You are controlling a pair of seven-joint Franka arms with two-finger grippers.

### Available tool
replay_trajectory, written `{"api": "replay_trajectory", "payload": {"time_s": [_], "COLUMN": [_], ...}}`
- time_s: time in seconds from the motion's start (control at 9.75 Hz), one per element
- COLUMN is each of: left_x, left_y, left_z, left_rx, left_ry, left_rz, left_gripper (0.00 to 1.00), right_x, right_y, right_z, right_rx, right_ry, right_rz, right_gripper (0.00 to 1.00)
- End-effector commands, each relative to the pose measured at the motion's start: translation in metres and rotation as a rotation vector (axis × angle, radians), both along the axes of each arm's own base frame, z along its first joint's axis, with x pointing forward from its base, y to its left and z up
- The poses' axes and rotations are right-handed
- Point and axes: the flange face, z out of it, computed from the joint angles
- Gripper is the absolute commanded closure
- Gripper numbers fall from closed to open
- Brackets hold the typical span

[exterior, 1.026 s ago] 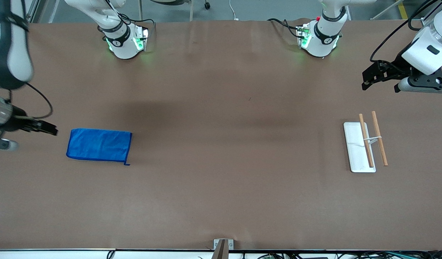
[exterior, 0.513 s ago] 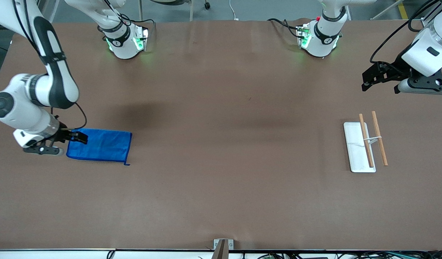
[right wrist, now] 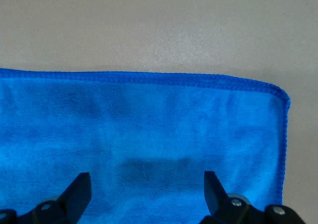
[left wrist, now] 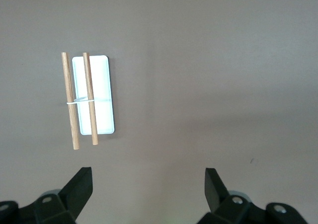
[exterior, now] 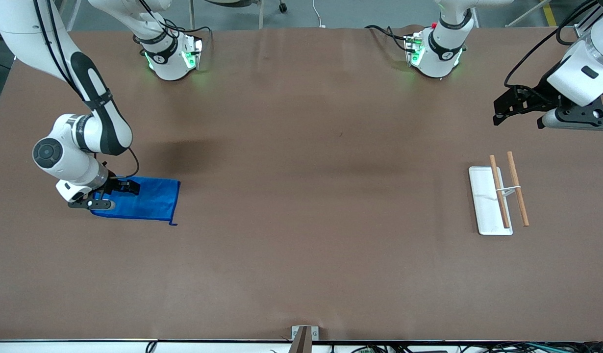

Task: Right arm passes towel to left arm to hang
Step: 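Lower the right gripper and pinch the blue towel's edge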

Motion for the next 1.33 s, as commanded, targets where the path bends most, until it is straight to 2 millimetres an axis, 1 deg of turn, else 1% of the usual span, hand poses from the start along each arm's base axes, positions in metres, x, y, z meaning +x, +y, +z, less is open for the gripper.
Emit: {"api": "replay_trajectory", "payload": {"time_s": [0.0,0.1,0.21,0.31,0.41,0.51,0.72,0.92,1.03,1.13,1.23], "left_x": [0.008,0.008,0.008,0.008,0.008,0.008,0.008,0.009,0.009,0.009,0.009], "left_y": [-0.002,-0.001,-0.001,-0.001,-0.001,-0.001,-0.001,-0.001,0.0,0.001,0.003], "left_z": [-0.016,-0.016,-0.015,-0.013,-0.014,-0.013,-0.014,-0.015,-0.015,-0.015,-0.014], "left_rx": [0.002,0.002,0.002,0.003,0.003,0.003,0.003,0.003,0.003,0.003,0.002], "left_ry": [0.028,0.028,0.027,0.022,0.023,0.022,0.023,0.025,0.025,0.025,0.023], "left_rz": [-0.007,-0.004,-0.005,-0.005,-0.005,-0.004,-0.004,-0.002,-0.001,0.001,0.002], "left_gripper": [0.01,0.01,0.01,0.01,0.01,0.01,0.01,0.01,0.01,0.01,0.01], "right_x": [-0.007,-0.007,-0.007,-0.008,-0.009,-0.01,-0.011,-0.011,-0.009,-0.007,-0.009], "right_y": [0.0,0.0,0.0,0.0,0.0,0.001,0.001,0.005,0.009,0.017,0.036], "right_z": [-0.015,-0.015,-0.016,-0.021,-0.023,-0.025,-0.029,-0.024,-0.005,0.026,0.059], "right_rx": [-0.003,-0.003,-0.003,-0.003,-0.002,-0.001,0.002,0.005,0.011,0.019,0.035], "right_ry": [-0.011,-0.008,-0.006,0.001,0.006,0.013,0.02,0.029,0.069,0.092,0.126], "right_rz": [0.019,0.02,0.019,0.019,0.017,0.02,0.011,0.017,0.025,0.045,0.131], "right_gripper": [0.0,0.06,0.21,0.36,0.53,0.73,0.98,1.0,1.0,1.0,1.0]}}
